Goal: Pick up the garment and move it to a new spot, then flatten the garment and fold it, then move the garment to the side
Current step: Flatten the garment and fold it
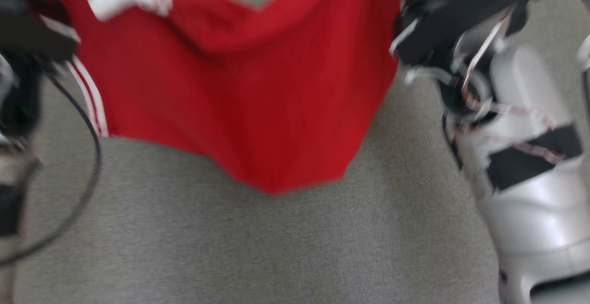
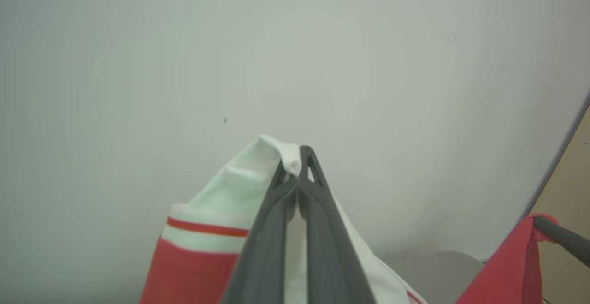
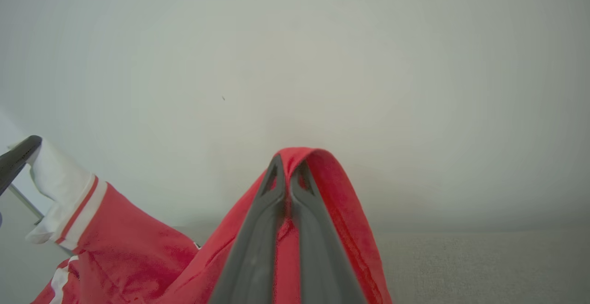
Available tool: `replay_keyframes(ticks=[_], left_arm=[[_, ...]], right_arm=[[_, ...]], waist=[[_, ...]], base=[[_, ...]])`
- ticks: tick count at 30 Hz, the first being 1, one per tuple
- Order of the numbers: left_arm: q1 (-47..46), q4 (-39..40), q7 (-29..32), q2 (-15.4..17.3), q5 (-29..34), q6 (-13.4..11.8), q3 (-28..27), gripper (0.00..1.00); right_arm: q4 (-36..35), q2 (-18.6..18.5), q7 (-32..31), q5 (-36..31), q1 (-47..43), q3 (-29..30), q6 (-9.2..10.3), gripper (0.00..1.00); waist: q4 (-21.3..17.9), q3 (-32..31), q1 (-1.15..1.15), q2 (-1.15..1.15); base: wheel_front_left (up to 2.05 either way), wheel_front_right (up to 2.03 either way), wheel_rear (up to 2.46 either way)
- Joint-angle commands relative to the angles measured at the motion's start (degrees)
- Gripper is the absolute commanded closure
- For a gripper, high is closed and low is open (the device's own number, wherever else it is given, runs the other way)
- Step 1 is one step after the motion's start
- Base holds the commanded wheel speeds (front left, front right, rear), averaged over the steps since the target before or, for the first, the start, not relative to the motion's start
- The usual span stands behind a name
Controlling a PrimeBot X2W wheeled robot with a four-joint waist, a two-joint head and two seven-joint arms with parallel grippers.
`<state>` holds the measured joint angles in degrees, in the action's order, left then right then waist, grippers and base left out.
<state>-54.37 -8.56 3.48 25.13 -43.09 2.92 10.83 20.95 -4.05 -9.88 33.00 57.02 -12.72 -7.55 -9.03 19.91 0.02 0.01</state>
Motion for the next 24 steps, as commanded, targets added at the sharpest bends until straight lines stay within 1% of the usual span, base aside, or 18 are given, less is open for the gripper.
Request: replay_keyframes(ticks=[1, 3, 4, 7, 11, 16, 20, 22, 24], left_arm=[[-3.0, -0.3, -0.4, 0.4, 0.9, -0.4, -0.3, 1.00], [-7.5, -0.5, -1.3, 0.3, 1.9, -1.0, -0.9, 1.00], [-7.5, -0.5, -1.3, 0.3, 1.9, -1.0, -0.9, 1.00], [-13.8, -0.8, -2.9, 1.0, 3.7, -1.5, -1.6, 1.00], [-21.7, -1.6, -6.3, 2.3, 6.8, -1.6, -2.3, 1.00], [-30.1, -2.4, -12.8, 2.1, 8.2, -1.9, -4.4, 1.00], [-33.3, -2.4, -16.7, 0.7, 7.4, 0.4, -5.3, 1.00], [-32.2, -2.9, -17.5, -0.2, 6.1, 1.8, -5.1, 1.00], [-30.3, -3.6, -18.0, -0.8, 5.3, 2.6, -5.1, 1.00]], right_arm=[[1.6, 0.2, 1.1, -0.3, 2.7, 0.8, 0.13, 1.00], [4.1, 0.4, 2.9, -2.0, 6.8, 1.5, 0.13, 1.00], [4.1, 0.4, 2.9, -2.0, 6.8, 1.5, 0.13, 1.00], [7.0, 0.5, 6.0, -3.6, 12.0, 3.0, 0.13, 1.00], [9.0, 0.9, 12.7, -4.8, 18.5, 7.2, 0.13, 1.00], [9.7, 1.2, 20.9, -8.1, 24.6, 11.0, 0.13, 1.00], [8.0, 1.2, 24.1, -12.7, 26.3, 13.1, 0.13, 1.00], [7.0, 1.2, 24.7, -16.1, 25.6, 13.7, 0.13, 1.00], [7.6, 1.2, 24.9, -17.4, 24.2, 14.4, 0.13, 1.00]], waist=[[-4.1, 7.5, -0.02, -0.01], [-4.4, 9.1, -0.02, -0.01], [-4.4, 9.1, -0.02, -0.01], [-5.0, 11.1, -0.02, -0.01], [-6.0, 12.9, -0.02, -0.01], [-6.8, 14.8, -0.02, -0.01], [-6.7, 16.8, -0.02, -0.01], [-6.3, 18.0, -0.02, -0.01], [-5.8, 19.2, -0.02, -0.01]], base=[[0.00, 0.00, 0.00], [0.00, 0.00, 0.00], [0.00, 0.00, 0.00], [0.00, 0.00, 0.00], [0.00, 0.00, 0.00], [0.00, 0.00, 0.00], [0.00, 0.00, 0.00], [0.00, 0.00, 0.00], [0.00, 0.00, 0.00]])
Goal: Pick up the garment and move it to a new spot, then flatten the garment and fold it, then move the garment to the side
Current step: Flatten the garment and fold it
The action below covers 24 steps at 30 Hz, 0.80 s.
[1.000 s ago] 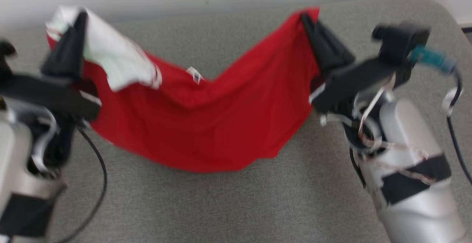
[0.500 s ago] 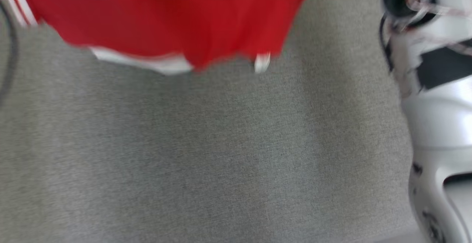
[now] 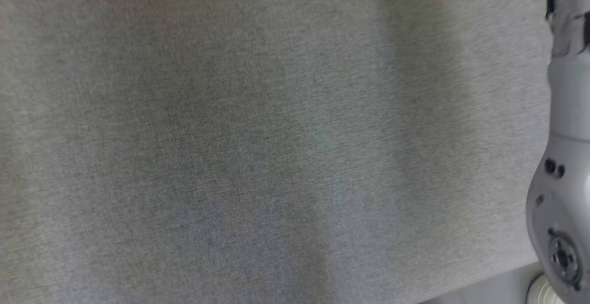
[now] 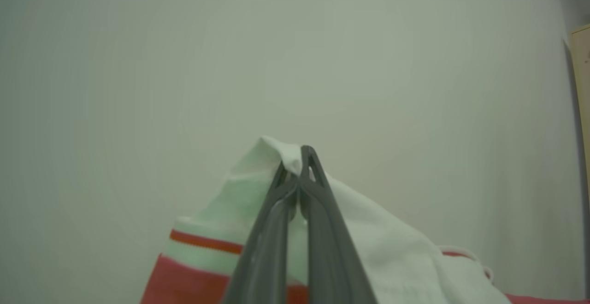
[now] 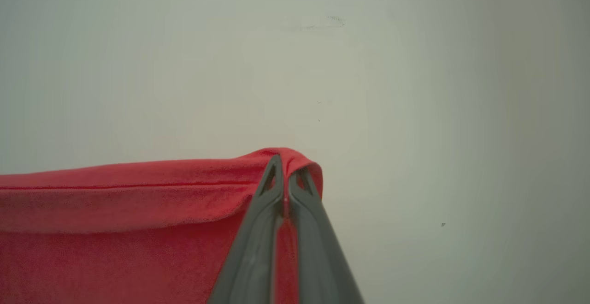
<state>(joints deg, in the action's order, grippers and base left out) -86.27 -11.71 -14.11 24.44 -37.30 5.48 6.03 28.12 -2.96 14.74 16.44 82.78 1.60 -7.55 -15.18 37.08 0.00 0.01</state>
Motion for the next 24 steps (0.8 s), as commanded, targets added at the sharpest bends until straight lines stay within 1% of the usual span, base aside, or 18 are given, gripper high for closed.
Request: replay_keyframes(ticks=[1, 7, 11, 14, 18, 21, 22, 24], left_arm=[[2.7, -0.7, -0.5, -0.6, -1.0, 0.4, -0.3, 1.00], [11.5, 0.4, -0.9, -2.0, -4.0, 1.5, 0.0, 1.00], [19.2, 3.4, -0.6, -1.5, -7.0, 1.7, 0.4, 1.00], [25.5, 5.8, 0.1, -1.0, -9.3, 1.9, 0.2, 1.00], [33.7, 8.2, 1.7, -1.2, -12.6, 1.6, 0.0, 1.00], [40.0, 9.0, 3.4, -1.6, -14.7, 1.2, 0.4, 1.00], [40.0, 9.0, 3.4, -1.6, -14.7, 1.2, 0.4, 1.00], [44.1, 8.5, 4.6, -2.0, -16.0, 0.4, 0.5, 1.00]], right_arm=[[0.7, 0.1, 0.4, -2.2, -2.1, -0.3, 0.13, 1.00], [4.2, -0.1, 0.5, -5.2, -6.3, -3.1, 0.13, 1.00], [5.4, -1.5, 0.5, -3.9, -9.4, -4.4, 0.13, 1.00], [5.6, -2.8, -0.6, -2.4, -11.8, -5.5, 0.13, 1.00], [6.2, -4.1, -4.0, -0.2, -15.1, -6.0, 0.13, 1.00], [7.5, -4.2, -7.5, 0.4, -17.9, -6.1, 0.13, 1.00], [7.5, -4.2, -7.5, 0.4, -17.9, -6.1, 0.13, 1.00], [8.6, -4.2, -9.4, -0.3, -19.7, -5.9, 0.13, 1.00]], waist=[[0.5, 2.7, 0.00, -0.01], [2.0, 4.6, 0.00, -0.01], [3.4, 3.5, 0.00, -0.01], [4.5, 1.7, 0.00, -0.01], [5.7, -1.6, 0.00, -0.01], [6.1, -4.5, 0.00, -0.01], [6.1, -4.5, 0.00, -0.01], [6.1, -6.5, 0.00, -0.01]], base=[[0.00, 0.00, 0.00], [0.00, 0.00, 0.00], [0.00, 0.00, 0.00], [0.00, 0.00, 0.00], [0.00, 0.00, 0.00], [0.00, 0.00, 0.00], [0.00, 0.00, 0.00], [0.00, 0.00, 0.00]])
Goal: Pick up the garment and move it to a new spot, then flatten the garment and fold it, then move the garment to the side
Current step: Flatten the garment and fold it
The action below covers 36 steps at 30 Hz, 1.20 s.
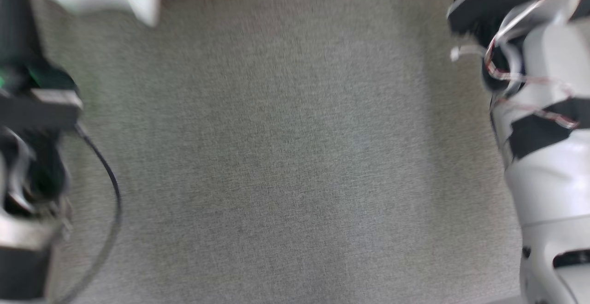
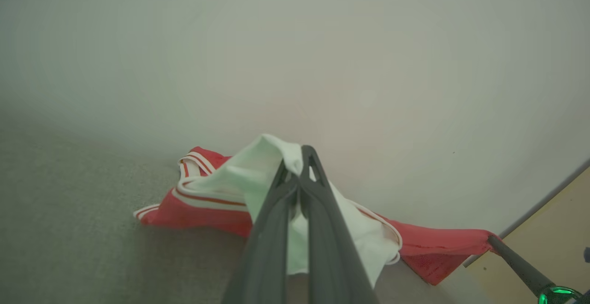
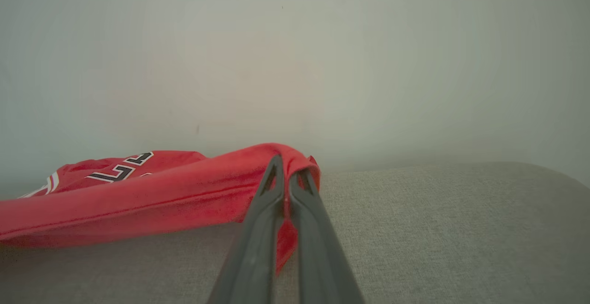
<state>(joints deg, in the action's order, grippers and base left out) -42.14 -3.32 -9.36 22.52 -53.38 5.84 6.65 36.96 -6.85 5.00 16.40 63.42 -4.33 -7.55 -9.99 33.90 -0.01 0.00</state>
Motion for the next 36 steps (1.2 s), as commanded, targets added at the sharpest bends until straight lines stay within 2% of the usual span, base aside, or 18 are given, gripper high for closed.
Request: replay_keyframes(ticks=[1, 4, 8, 12, 20, 28, 36], left_arm=[[2.2, -0.5, 0.7, -0.3, -0.7, -0.2, 0.3, 1.00], [8.3, -2.2, 3.2, -1.1, -2.7, -1.3, 1.3, 1.00], [15.2, -4.9, 3.4, -3.0, -4.6, -1.5, 2.4, 1.00], [22.5, -7.7, 3.4, -5.1, -6.9, -0.5, 3.9, 1.00], [29.3, -9.7, 3.5, -6.9, -10.2, 1.0, 6.3, 1.00], [35.1, -10.2, 7.5, -6.7, -13.3, 1.4, 9.0, 1.00], [39.5, -8.8, 10.5, -5.8, -16.3, 1.4, 9.7, 1.00]], right_arm=[[0.8, -0.2, -0.7, -0.7, -1.5, 0.1, 0.13, 1.00], [3.2, 0.6, -3.4, -1.1, -4.5, 0.2, 0.13, 1.00], [5.3, 0.3, -4.6, -1.4, -8.2, -0.6, 0.13, 1.00], [8.1, -0.5, -4.1, -0.5, -13.0, -0.2, 0.13, 1.00], [12.6, -1.7, -2.7, -0.5, -19.1, 2.4, 0.13, 1.00], [14.0, -2.3, -4.5, -1.5, -24.8, 3.6, 0.13, 1.00], [12.6, -2.5, -6.9, -2.4, -31.3, 5.9, 0.13, 1.00]], waist=[[0.9, -4.4, 0.01, 0.00], [1.0, -7.4, 0.01, 0.00], [1.3, -11.0, 0.01, 0.00], [1.8, -15.4, 0.01, 0.00], [3.3, -20.8, 0.01, 0.00], [4.0, -24.5, 0.01, 0.00], [4.6, -25.8, 0.01, 0.00]], base=[[0.00, 0.00, 0.00], [0.00, 0.00, 0.00], [0.00, 0.00, 0.00], [0.00, 0.00, 0.00], [0.00, 0.00, 0.00], [0.00, 0.00, 0.00], [0.00, 0.00, 0.00]])
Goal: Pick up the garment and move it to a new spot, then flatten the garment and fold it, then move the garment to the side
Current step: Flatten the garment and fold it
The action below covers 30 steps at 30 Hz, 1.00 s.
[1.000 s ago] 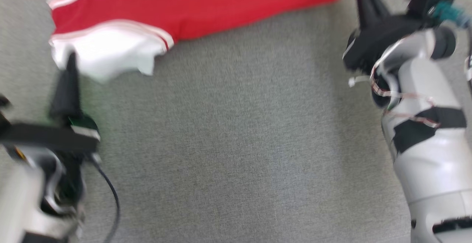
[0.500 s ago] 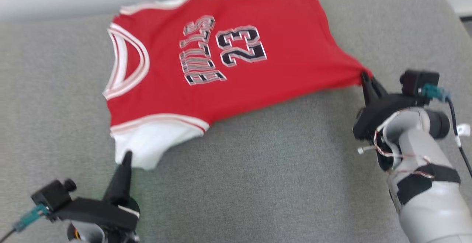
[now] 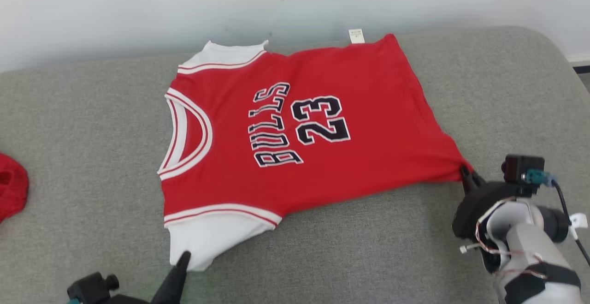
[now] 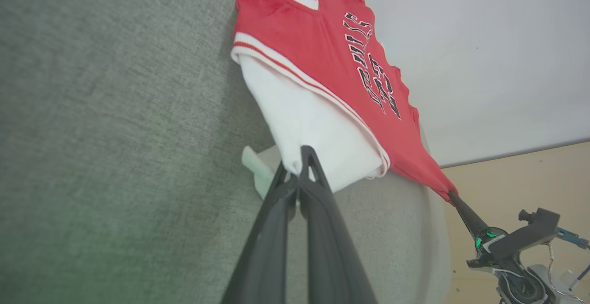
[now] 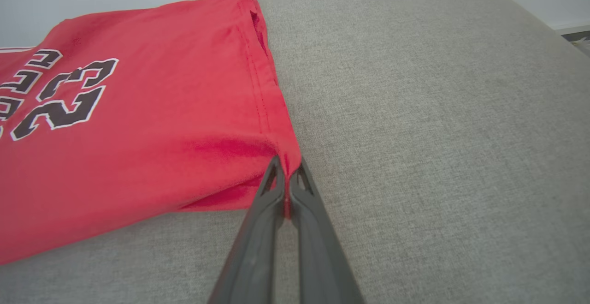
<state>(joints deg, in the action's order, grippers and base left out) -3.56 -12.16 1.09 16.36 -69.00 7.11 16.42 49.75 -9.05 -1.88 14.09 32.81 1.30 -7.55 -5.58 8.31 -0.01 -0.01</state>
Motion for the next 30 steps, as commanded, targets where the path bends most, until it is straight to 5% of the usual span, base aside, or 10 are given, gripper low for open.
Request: replay_keyframes(ticks=[1, 13, 22, 30], left_arm=[[1.5, 0.2, 0.6, 0.5, -0.8, 0.2, 0.1, 1.00], [9.7, 4.5, 6.2, 3.1, -4.5, -0.9, 1.4, 1.00], [11.6, 8.2, 4.0, 3.8, -4.3, -1.9, -0.4, 1.00], [6.9, 11.7, 1.2, 1.3, -6.6, -0.6, -2.6, 1.00]], right_arm=[[-0.7, -0.3, -0.3, -0.1, -1.7, 0.3, 0.13, 1.00], [-12.6, -0.4, -5.3, 2.5, -15.9, 2.7, 0.13, 1.00], [-28.8, 1.1, -13.8, 4.4, -27.6, 4.0, 0.13, 1.00], [-38.9, 2.1, -15.6, 3.6, -27.5, 5.1, 0.13, 1.00]], waist=[[0.2, -0.4, 0.01, 0.01], [0.8, -1.7, 0.01, 0.01], [1.2, -1.0, 0.01, 0.01], [1.3, 0.4, 0.01, 0.01]], base=[[0.00, 0.00, 0.00], [0.00, 0.00, 0.00], [0.00, 0.00, 0.00], [0.00, 0.00, 0.00]])
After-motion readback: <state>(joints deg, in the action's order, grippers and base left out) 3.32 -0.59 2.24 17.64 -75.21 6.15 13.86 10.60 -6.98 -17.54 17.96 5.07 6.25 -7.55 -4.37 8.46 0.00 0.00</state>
